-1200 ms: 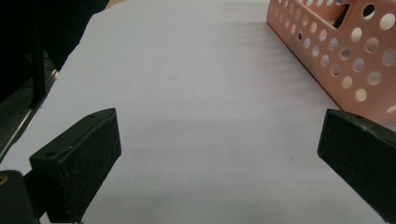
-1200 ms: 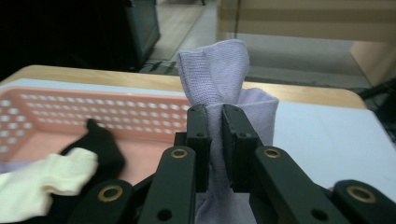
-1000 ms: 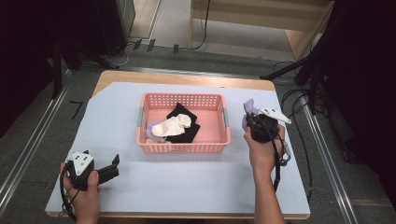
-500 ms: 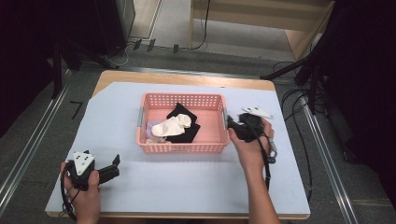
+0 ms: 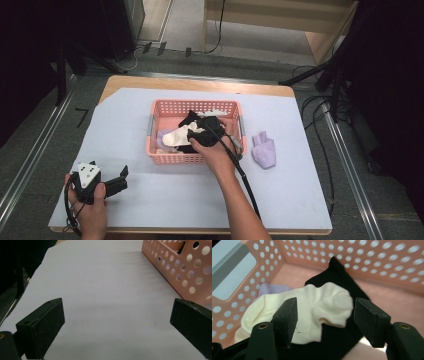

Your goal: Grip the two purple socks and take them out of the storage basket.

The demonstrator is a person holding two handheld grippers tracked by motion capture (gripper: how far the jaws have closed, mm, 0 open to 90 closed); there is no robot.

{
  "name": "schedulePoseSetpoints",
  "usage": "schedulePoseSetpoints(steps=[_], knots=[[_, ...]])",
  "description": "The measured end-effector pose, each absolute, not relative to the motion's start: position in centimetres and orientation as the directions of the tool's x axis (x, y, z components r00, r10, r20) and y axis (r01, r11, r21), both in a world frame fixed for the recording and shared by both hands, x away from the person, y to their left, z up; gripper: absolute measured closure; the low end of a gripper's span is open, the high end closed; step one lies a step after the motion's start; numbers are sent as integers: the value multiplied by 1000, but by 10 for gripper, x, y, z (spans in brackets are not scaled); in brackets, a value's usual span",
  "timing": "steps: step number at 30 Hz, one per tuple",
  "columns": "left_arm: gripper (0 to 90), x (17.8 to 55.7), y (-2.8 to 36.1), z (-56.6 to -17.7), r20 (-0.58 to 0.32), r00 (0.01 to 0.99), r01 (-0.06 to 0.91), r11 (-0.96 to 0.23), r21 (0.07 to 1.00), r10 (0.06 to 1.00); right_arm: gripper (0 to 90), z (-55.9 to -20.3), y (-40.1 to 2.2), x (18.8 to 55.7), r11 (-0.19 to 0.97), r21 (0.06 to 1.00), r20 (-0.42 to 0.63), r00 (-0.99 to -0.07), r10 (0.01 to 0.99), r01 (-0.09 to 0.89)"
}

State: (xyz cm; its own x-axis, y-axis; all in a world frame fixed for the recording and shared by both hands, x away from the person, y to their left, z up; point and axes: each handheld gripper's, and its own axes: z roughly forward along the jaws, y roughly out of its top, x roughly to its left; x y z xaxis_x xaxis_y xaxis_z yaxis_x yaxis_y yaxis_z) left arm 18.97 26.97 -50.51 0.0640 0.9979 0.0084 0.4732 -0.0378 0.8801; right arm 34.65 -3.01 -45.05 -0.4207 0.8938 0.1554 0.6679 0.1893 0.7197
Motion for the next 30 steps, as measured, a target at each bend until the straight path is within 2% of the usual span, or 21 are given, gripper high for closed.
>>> schedulePoseSetpoints(steps=[2, 5, 6, 9, 11, 14, 16, 17, 20, 21, 23, 25, 27, 28, 30], knots=[[3, 190, 269, -505, 10, 66, 472, -40, 881, 998, 335, -455, -24, 352, 177, 695, 181, -408, 895, 697], [3, 190, 269, -505, 11, 68, 475, -42, 879, 998, 367, -464, -18, 359, 189, 628, 183, -379, 907, 755], [3, 190, 269, -505, 12, 67, 476, -43, 878, 998, 407, -467, -17, 360, 192, 608, 191, -376, 907, 770], [3, 190, 269, -505, 13, 66, 478, -43, 877, 998, 647, -469, -16, 360, 217, 557, 195, -380, 904, 802], [3, 190, 268, -505, 15, 65, 477, -44, 878, 998, 783, -466, -20, 360, 196, 556, 235, -380, 895, 807], [3, 190, 268, -505, 17, 67, 477, -47, 878, 998, 839, -458, -29, 359, 173, 593, 266, -394, 880, 786], [3, 190, 268, -505, 18, 67, 475, -48, 878, 998, 843, -456, -33, 358, 161, 612, 256, -387, 886, 774], [4, 190, 268, -505, 19, 68, 477, -49, 877, 998, 847, -451, -43, 357, 123, 652, 242, -360, 901, 748], [3, 190, 268, -505, 19, 67, 477, -49, 878, 998, 849, -446, -54, 357, 86, 684, 214, -311, 926, 725], [3, 190, 268, -505, 21, 68, 480, -51, 876, 997, 837, -444, -66, 358, 71, 708, 155, -253, 955, 702], [3, 190, 268, -505, 23, 66, 481, -52, 875, 998, 710, -446, -73, 359, 75, 723, 90, -201, 975, 686], [3, 190, 268, -505, 27, 65, 478, -55, 876, 997, 625, -449, -73, 359, 85, 723, 96, -222, 970, 685], [3, 190, 268, -505, 30, 67, 482, -58, 874, 997, 604, -449, -70, 358, 88, 711, 127, -250, 960, 697], [3, 190, 267, -505, 32, 66, 482, -60, 874, 997, 593, -453, -60, 357, 120, 684, 165, -313, 935, 720], [4, 190, 267, -505, 33, 67, 480, -61, 875, 997, 593, -455, -56, 357, 135, 665, 181, -333, 925, 734]])
